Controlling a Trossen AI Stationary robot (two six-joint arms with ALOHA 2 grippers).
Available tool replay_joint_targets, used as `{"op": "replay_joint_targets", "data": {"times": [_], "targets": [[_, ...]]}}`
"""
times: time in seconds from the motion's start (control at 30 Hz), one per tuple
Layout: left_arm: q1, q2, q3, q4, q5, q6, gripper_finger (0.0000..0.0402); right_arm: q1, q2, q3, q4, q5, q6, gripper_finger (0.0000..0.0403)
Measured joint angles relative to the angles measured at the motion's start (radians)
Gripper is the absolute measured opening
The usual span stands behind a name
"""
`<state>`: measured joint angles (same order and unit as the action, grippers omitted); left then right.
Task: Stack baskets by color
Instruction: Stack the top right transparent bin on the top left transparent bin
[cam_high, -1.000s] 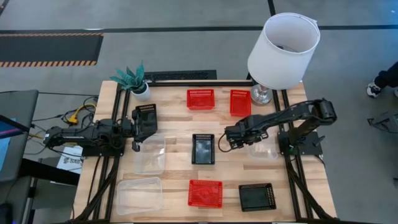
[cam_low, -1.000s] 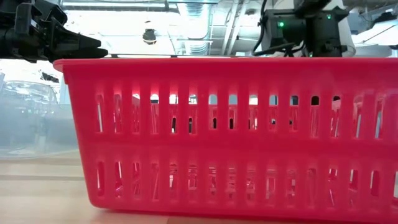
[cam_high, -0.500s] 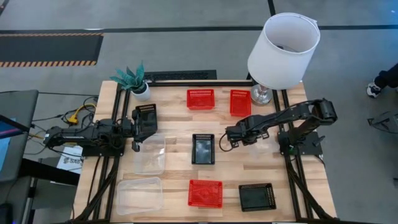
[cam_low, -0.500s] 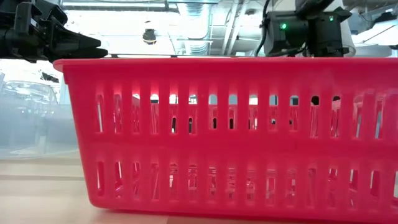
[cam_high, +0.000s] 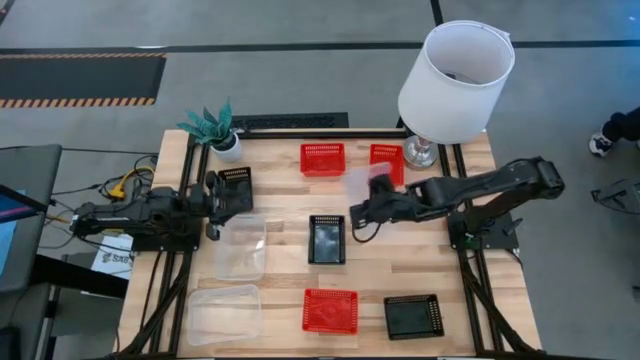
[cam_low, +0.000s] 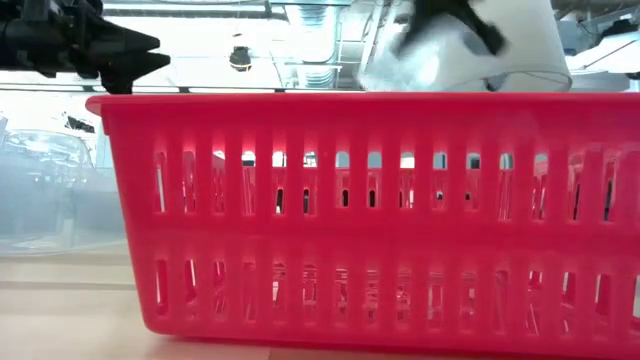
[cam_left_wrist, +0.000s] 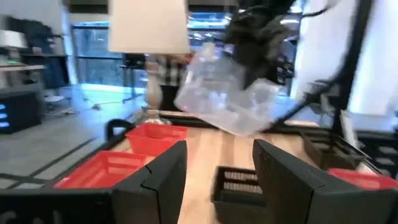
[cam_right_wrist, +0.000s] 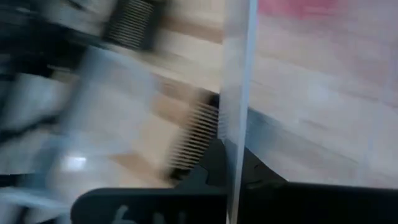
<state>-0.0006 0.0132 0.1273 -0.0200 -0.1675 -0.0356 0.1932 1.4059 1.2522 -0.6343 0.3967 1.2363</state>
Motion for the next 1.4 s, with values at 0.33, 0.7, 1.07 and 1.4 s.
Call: {"op": "replay_joint_targets", "data": {"times": [0.33, 0.7, 1.07, 1.4], "targets": [[0.0, 0.012, 0.178, -0.086, -0.217, 0.079, 0.0173, 0.001, 0.317, 0.326, 0.347, -0.064, -0.185, 0.0002], [0.0, 0.015, 0.351, -0.174, -0.236, 0.032, 0.0173, 0.002, 0.711, 0.756, 0.43, -0.168, 0.001, 0.0002], [0.0, 0.015, 0.381, -0.239, -0.211, 0.049, 0.0174, -0.012, 0.963, 1.064, 0.434, -0.167, 0.084, 0.0003], [0.0, 0.015, 0.381, -0.263, -0.21, 0.05, 0.0174, -0.008, 1.006, 1.081, 0.322, -0.156, 0.187, 0.0002]]}}
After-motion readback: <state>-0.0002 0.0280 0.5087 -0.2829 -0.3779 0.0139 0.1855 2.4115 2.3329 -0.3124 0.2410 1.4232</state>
